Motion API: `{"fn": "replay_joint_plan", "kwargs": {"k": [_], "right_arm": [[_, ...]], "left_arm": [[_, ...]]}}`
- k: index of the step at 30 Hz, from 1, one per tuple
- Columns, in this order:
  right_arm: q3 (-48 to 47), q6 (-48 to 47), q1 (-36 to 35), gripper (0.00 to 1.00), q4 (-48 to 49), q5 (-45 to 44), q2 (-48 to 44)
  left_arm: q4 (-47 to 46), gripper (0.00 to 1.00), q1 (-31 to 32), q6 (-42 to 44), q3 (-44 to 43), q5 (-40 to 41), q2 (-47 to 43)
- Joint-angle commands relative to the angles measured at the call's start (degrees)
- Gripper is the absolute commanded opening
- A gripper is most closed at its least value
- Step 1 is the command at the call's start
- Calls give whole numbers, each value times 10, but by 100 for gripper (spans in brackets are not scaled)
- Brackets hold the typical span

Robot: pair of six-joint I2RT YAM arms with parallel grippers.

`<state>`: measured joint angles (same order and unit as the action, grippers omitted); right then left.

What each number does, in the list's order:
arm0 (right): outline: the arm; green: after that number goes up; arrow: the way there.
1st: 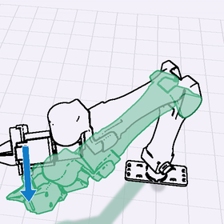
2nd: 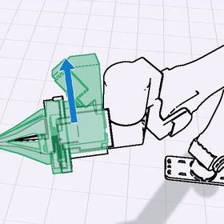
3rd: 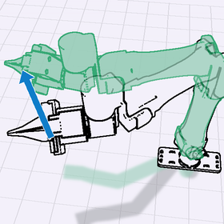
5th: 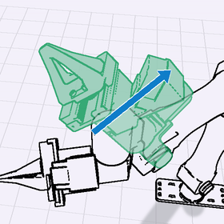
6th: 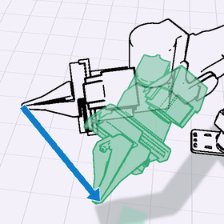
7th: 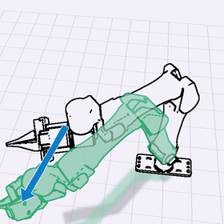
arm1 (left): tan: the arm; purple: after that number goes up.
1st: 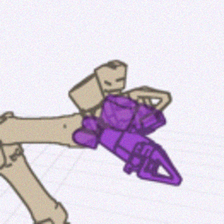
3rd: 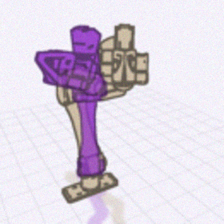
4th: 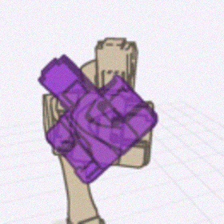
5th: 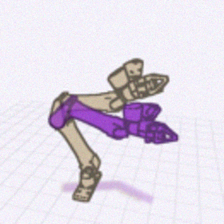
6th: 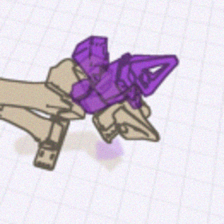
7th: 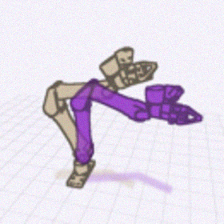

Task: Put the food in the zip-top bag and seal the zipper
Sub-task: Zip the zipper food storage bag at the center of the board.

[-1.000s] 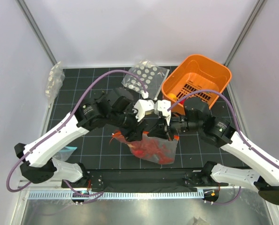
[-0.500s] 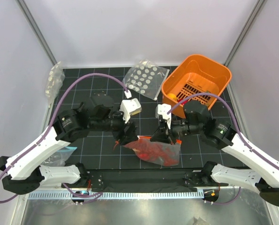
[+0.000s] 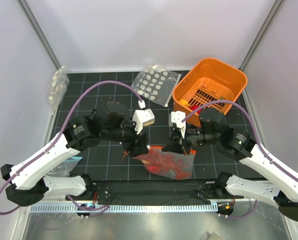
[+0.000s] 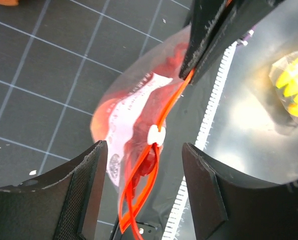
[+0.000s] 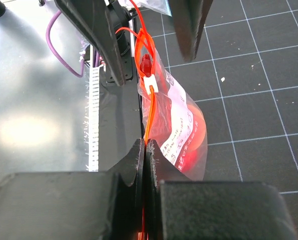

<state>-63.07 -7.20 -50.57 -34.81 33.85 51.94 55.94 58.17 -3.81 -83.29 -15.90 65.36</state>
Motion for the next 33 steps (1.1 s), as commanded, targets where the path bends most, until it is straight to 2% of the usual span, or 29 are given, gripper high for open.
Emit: {"fn": "replay_joint_plan", "kwargs": {"k": [1, 3, 5, 6, 7, 10, 12, 17, 19, 20, 21, 24, 33], "right_arm": [[-15, 10, -2, 1, 33, 10, -18], [-16, 10, -2, 1, 35, 10, -19], [-16, 11, -3, 1, 37, 10, -20], [-16, 12, -2, 1, 37, 10, -21], [-15, 12, -2, 1, 40, 10, -22], [-14, 12, -2, 1, 38, 15, -20], [-13, 12, -2, 1, 36, 15, -20], [0, 18, -2, 1, 45, 16, -23], [5, 22, -3, 6, 50, 19, -20], [6, 24, -2, 12, 52, 21, -18], [7, 25, -2, 27, 54, 24, -12], [4, 22, -2, 45, 62, 30, 4], [-4, -17, -3, 49, 49, 42, 42]], "left_arm": [[-28, 64, 3, 2, 15, -42, 0], [-28, 63, 3, 2, 21, -45, 0], [-29, 56, 3, 4, 27, -45, -1], [-29, 50, 3, 3, 29, -47, 1], [-29, 36, 3, 4, 30, -50, 2], [-30, 9, 3, 1, 31, -49, 3], [-31, 0, 3, 2, 30, -47, 3], [-22, 0, 3, 2, 10, -54, 7], [-19, 0, 3, 2, 4, -64, 13], [-19, 0, 3, 0, 1, -70, 15], [-20, 0, 3, 0, -2, -79, 17], [-21, 0, 3, -2, -17, -93, 27], [-11, 0, 4, 0, -33, -97, 42]]}}
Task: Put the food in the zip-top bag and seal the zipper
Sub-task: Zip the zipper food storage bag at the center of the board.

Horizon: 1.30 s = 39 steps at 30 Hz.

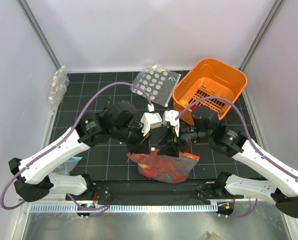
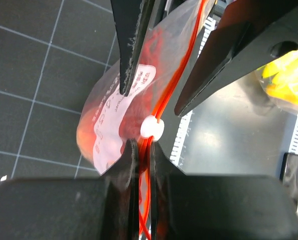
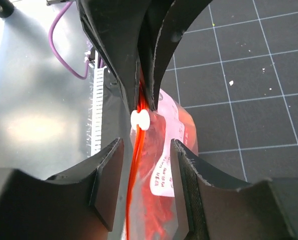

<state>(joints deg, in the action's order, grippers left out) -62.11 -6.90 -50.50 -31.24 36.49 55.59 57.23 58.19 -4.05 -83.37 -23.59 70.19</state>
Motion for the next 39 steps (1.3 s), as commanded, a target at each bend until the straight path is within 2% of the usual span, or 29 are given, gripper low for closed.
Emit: {"fn": "replay_joint_plan", "kwargs": {"k": [1, 2, 6, 8, 10, 12, 14, 15, 16, 19, 20, 23, 27, 30, 32, 33, 36, 39], "right_arm": [[-11, -19, -5, 49, 16, 17, 5], [-7, -18, -4, 43, 19, 17, 5], [6, -10, -4, 1, 30, 10, 1], [8, -3, -4, 1, 36, 12, -4], [12, 6, -4, 1, 46, 17, -8], [12, 14, -4, 1, 52, 19, -12], [12, 20, -4, 1, 55, 22, -14], [12, 21, -4, 1, 54, 21, -13], [13, 21, -4, 1, 53, 22, -13], [22, 21, -4, 42, 51, 22, -15], [27, 18, -4, 47, 52, 23, -17], [44, 16, -4, 47, 59, 14, -29], [64, 6, -4, 42, 59, 2, -45], [64, 10, -4, 13, 58, -3, -44], [59, 20, -4, 1, 64, -8, -43], [57, 24, -4, 1, 67, -9, -44], [45, 27, -4, 1, 65, 3, -39], [26, 27, -4, 1, 50, 12, -27]], "left_arm": [[-22, 0, 3, 3, -33, -18, -7], [-21, 0, 3, 2, -35, -19, -6], [-16, 0, 3, 3, -35, -8, -8], [-16, 3, 3, 2, -34, -1, -9], [-22, 14, 3, 1, -29, 7, -15], [-30, 15, 3, 1, -26, 9, -16], [-33, 10, 3, 3, -26, 7, -15], [-30, 0, 3, 4, -27, 0, -12], [-29, 0, 3, 3, -28, -3, -10], [-30, 0, 3, 3, -27, -9, -8], [-33, 0, 3, 3, -25, -9, -10], [-35, 0, 3, 3, -26, -8, -15], [-33, 0, 3, 5, -28, -7, -19], [-32, 0, 3, 3, -27, -6, -22], [-32, 1, 3, 2, -26, -1, -22], [-32, 5, 3, 1, -26, 0, -22], [-46, 38, 3, -2, -21, 6, -27], [-62, 46, 3, 2, -22, 8, -30]]}}
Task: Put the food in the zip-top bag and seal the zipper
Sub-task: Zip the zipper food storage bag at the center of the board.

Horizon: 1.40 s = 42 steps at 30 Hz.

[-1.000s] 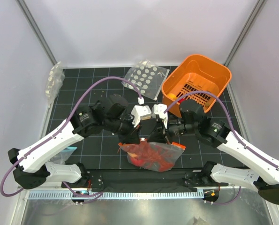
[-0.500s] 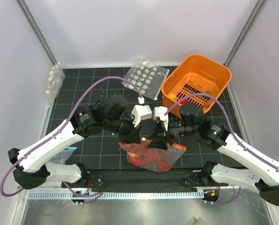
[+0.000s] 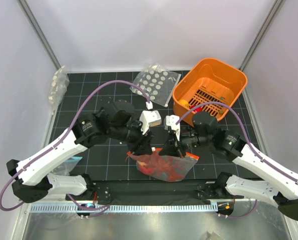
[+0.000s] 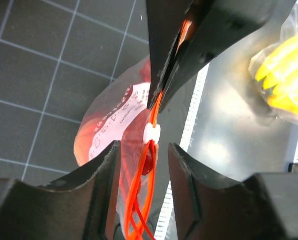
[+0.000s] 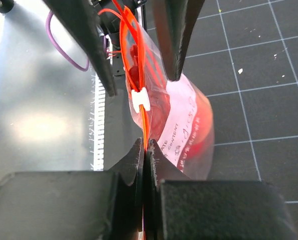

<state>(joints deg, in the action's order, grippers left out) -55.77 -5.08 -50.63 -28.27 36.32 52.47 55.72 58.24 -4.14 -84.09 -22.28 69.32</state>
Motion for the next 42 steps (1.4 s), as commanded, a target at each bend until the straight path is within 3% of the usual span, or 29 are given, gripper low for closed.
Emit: {"fn": "replay_joint_plan", "kwargs": {"k": [1, 12, 16, 18, 22, 42], "right_arm": [[-42, 9, -3, 1, 18, 17, 7], [-67, 36, -3, 1, 30, 38, 16], [-69, 39, -3, 1, 30, 39, 13], [-70, 39, -3, 1, 30, 38, 11], [-71, 42, -2, 1, 30, 39, 9], [-50, 33, 38, 1, -14, 64, -41]], "left_arm": [[-47, 48, 3, 4, -22, -5, -16], [-36, 50, 3, 35, -49, -29, 19], [-35, 33, 3, 37, -50, -39, 27], [-35, 32, 3, 35, -49, -47, 28], [-30, 1, 3, 36, -42, -47, 23], [47, 0, 3, 39, 25, 13, -68]]}}
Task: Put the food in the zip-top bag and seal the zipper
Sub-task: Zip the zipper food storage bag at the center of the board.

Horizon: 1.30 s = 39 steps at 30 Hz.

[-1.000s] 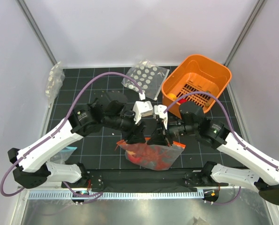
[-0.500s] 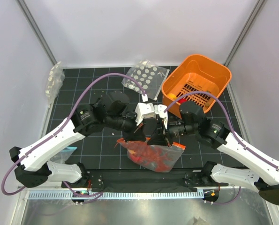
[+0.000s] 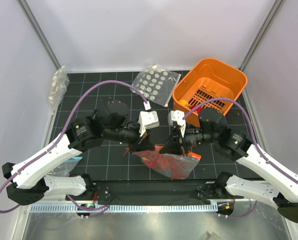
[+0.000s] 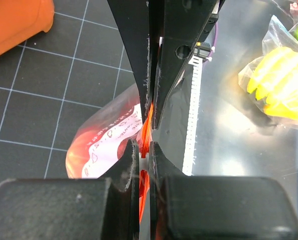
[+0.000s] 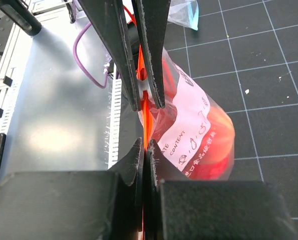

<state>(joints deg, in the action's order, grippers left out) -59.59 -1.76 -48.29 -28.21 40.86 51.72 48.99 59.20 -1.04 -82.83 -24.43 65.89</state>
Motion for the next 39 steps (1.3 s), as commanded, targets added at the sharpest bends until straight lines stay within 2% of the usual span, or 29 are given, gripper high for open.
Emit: {"fn": "replay_joint_plan", "kwargs": {"k": [1, 39], "right_arm": [[-12, -2, 15, 1, -19, 19, -34], [-55, -62, 29, 1, -128, 5, -56]], "left_arm": [[118, 0, -7, 8, 14, 36, -36], [175, 0, -7, -10, 67, 56, -110]]}}
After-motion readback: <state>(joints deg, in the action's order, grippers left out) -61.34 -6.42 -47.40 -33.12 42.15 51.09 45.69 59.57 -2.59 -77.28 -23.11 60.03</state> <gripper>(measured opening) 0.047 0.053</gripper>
